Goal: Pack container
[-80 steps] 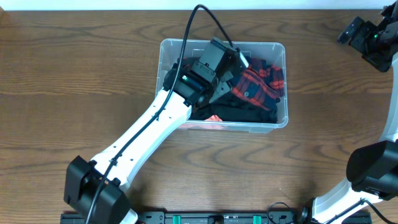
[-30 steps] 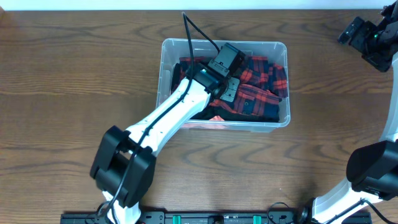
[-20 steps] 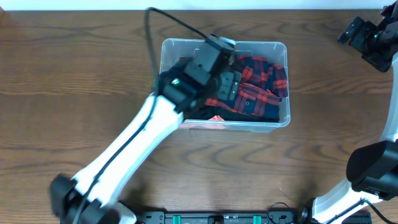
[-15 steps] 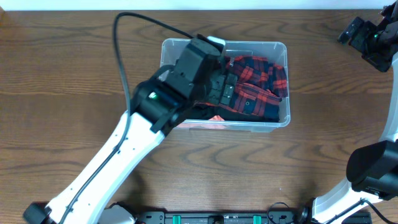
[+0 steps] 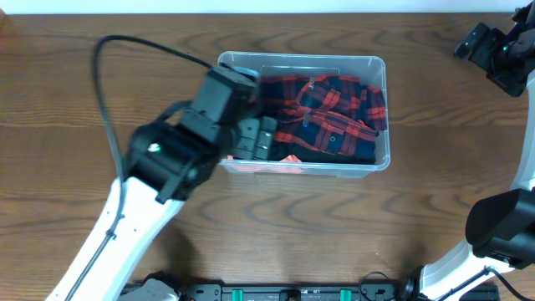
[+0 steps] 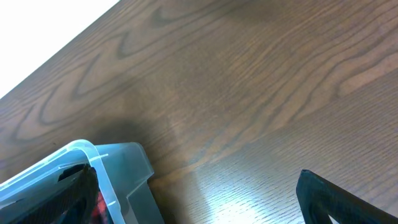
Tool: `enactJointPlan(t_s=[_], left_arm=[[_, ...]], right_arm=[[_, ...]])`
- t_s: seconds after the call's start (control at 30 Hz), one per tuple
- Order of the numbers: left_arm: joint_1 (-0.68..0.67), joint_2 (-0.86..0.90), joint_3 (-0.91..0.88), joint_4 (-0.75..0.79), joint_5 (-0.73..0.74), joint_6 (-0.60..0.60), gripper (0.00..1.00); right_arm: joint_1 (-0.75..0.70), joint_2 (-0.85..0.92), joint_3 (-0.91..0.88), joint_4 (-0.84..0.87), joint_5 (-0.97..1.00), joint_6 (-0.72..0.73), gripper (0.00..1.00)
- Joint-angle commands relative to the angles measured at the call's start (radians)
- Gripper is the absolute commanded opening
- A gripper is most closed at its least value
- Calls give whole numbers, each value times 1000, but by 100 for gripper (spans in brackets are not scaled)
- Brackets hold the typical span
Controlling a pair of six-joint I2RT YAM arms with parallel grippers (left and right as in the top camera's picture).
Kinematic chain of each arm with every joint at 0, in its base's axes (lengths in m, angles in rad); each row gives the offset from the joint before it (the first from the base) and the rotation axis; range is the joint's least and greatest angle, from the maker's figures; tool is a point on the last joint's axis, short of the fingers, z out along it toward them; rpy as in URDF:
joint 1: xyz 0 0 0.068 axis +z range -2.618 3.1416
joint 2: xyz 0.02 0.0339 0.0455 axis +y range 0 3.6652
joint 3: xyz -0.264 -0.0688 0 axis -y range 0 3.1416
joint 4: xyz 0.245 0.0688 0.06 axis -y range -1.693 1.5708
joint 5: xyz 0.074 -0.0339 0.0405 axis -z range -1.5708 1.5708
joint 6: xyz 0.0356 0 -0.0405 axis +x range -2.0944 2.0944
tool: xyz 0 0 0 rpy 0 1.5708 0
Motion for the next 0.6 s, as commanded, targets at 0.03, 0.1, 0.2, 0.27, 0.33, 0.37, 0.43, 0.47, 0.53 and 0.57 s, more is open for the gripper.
enactJointPlan(t_s=[0.03,0.1,0.2,0.27,0.33,0.37,0.43,0.47,0.53,0.57], left_arm=[[105,-81,-23,24,-52,8,98],[169,-133,-66,85,-40,32,98],[285,-243,-183,239,-19,40,98],[365,-327,-288,359,21,45,98],[441,-415,-402,477,64,45,98],[475,-463,-464,539,85,45,98],[523,-553,-582,653,111,45,98],[537,-592,-632,700,117,45,98],[562,-686,-751,803,118,45,98],[570,-722,-796,837,118,45,98]], right_arm=[[0,7,5,-1,-1,10,99],[0,7,5,0,-1,10,99],[0,7,5,-1,-1,10,99],[0,7,5,-1,-1,10,99],[0,7,5,0,-1,10,99],[0,7,5,0,-1,10,99],[0,7,5,0,-1,10,99],[0,7,5,-1,-1,10,99],[0,7,5,-1,-1,10,99],[0,7,5,-1,-1,10,99]])
